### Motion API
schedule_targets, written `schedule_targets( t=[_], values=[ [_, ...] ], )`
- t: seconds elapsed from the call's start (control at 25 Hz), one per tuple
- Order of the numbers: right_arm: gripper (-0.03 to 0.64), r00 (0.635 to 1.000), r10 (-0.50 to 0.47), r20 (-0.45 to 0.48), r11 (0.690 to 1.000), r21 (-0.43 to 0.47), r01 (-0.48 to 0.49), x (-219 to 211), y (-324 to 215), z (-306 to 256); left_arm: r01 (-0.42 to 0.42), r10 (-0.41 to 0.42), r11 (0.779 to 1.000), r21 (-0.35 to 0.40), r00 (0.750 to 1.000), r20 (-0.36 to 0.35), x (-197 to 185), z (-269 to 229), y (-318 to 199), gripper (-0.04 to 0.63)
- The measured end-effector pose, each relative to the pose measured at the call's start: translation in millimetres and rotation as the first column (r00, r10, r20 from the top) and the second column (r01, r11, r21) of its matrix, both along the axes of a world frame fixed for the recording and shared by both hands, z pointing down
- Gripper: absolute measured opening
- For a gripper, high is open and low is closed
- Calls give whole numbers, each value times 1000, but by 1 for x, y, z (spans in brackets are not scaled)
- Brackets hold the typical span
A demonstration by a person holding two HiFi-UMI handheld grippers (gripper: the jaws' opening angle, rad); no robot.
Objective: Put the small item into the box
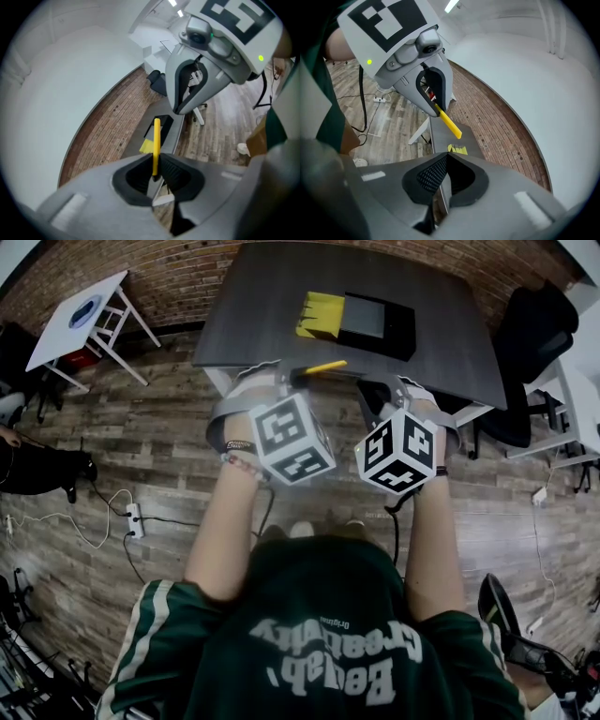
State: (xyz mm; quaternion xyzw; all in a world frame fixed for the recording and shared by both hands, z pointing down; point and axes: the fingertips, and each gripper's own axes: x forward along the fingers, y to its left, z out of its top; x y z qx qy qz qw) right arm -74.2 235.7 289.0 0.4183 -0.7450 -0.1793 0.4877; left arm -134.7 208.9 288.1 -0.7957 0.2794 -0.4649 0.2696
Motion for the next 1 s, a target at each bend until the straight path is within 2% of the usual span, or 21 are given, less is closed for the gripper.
schedule_targets(
  t=[0.24,0.76,1.0],
  values=[
    [5,1000,-27,-4,1000,-4,27,-8,0,4,4,-4,1000,6,1000,-2,-2,-1,-1,52],
    [5,1000,-8,-4,1000,9,8,-14,2,4,1,-1,1000,5,1000,-10,-13,-5,-1,52],
    [5,1000,3,-5,1000,16,-2,-8,-12,2,1,-1,1000,11,1000,-18,-10,-10,-17,52]
  ],
)
